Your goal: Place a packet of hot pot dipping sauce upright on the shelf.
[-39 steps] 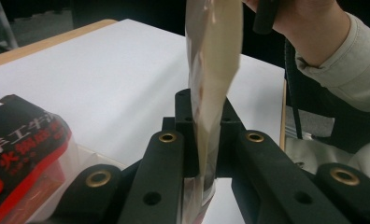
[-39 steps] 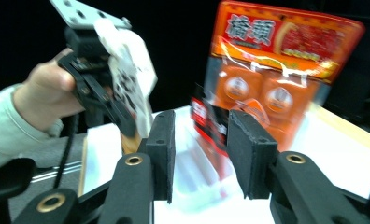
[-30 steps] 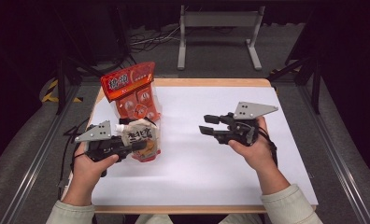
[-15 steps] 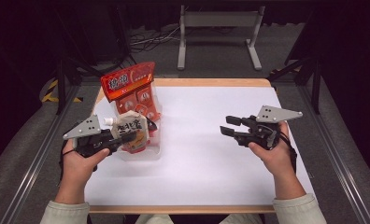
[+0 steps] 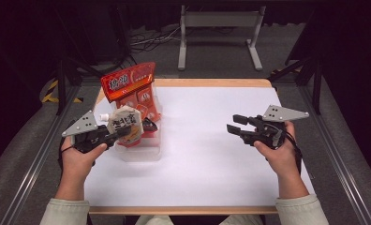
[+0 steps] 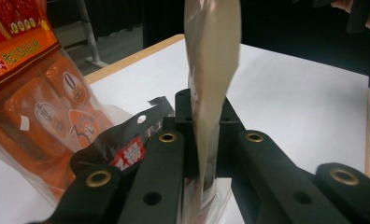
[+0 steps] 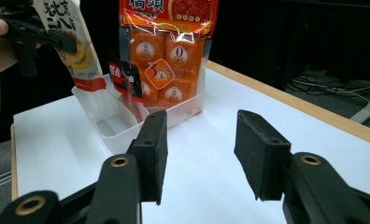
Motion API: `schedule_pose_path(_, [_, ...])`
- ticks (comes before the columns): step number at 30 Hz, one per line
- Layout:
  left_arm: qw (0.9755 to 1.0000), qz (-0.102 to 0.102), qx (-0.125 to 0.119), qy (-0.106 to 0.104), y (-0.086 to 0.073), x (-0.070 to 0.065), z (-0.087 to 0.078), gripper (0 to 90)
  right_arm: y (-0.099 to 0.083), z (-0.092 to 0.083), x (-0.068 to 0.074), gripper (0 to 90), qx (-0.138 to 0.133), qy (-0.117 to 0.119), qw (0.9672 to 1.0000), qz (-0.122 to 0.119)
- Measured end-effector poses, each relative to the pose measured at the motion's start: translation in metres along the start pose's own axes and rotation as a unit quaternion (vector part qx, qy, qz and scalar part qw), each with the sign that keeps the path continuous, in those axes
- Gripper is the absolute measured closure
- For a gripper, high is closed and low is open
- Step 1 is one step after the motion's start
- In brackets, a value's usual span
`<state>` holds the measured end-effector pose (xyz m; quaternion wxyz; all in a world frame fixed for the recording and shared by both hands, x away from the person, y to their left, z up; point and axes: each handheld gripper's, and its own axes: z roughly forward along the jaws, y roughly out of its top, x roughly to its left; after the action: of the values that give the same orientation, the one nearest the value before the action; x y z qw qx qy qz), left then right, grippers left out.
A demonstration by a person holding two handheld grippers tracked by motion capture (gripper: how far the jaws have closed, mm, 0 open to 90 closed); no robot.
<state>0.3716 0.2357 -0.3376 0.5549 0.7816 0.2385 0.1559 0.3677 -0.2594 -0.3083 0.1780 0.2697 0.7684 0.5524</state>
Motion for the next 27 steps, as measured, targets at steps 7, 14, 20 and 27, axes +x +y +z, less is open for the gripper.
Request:
schedule_pose_path(7, [0.9996,-0.003,-0.012,-0.025,-0.012,0.010,0.005,84.5,-0.003,-0.001,-0.004,54.1,-0.004,0.006,0.9999,0.009])
schedule_pose_path(14, [0.9994,-0.007,-0.004,-0.033,-0.022,0.016,0.013,84.5,-0.005,0.001,-0.005,53.8,-0.003,0.011,0.9999,0.010])
schedule_pose_path(20, [0.9990,-0.018,0.009,-0.040,-0.030,0.019,0.019,84.4,-0.007,0.001,-0.008,53.3,-0.002,0.005,0.9999,0.014])
schedule_pose_path(27, [0.9980,-0.023,0.027,-0.053,-0.036,0.020,0.027,84.1,-0.008,0.001,-0.010,53.0,0.000,0.002,0.9998,0.018])
